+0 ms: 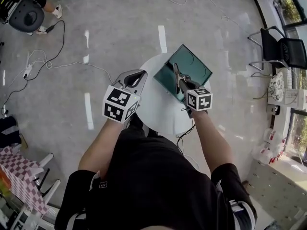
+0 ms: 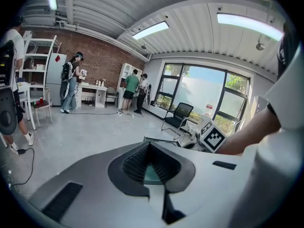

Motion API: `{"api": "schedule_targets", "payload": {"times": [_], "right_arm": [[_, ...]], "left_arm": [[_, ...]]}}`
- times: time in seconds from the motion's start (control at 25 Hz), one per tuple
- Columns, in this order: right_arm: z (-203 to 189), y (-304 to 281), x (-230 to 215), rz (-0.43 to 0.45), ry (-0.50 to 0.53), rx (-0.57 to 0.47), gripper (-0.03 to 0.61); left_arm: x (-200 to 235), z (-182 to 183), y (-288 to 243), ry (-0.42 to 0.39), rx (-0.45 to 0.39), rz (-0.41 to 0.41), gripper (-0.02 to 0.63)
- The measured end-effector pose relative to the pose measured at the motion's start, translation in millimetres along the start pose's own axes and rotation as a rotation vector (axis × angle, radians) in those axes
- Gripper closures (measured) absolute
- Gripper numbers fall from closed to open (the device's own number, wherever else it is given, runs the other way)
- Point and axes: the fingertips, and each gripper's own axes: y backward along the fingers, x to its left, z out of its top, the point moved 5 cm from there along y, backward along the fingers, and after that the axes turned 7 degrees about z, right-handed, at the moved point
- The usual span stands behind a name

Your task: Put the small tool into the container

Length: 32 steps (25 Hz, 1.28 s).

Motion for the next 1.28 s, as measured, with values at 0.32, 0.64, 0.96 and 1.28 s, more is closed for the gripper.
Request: {"api": "schedule_targets", "payload": {"times": [0.32, 0.64, 0.96, 1.28], "right_arm": [[-45.4, -20.8, -39.0, -0.012, 0.061, 0.247, 0.568], [-65.2, -31.6, -58.4, 0.025, 0.056, 0.391, 0.565], [-59.8, -20.4, -65.2, -0.08, 0.169, 0.442, 0.486], [-53.0, 7.5, -56.8, -0.096, 0.172, 0.324, 0.482]], "left_arm": [[-19.0, -28.7, -8.5, 0.045, 0.053, 0.021, 0.608], [-34.3, -36.7, -14.7, 0.084, 0.069, 0.054, 0.607], [-39.2, -35.3, -1.3, 0.076, 0.055, 0.069, 0.609], [-59.4, -32.2, 16.4, 0.035, 0.023, 0.076, 0.609]]}}
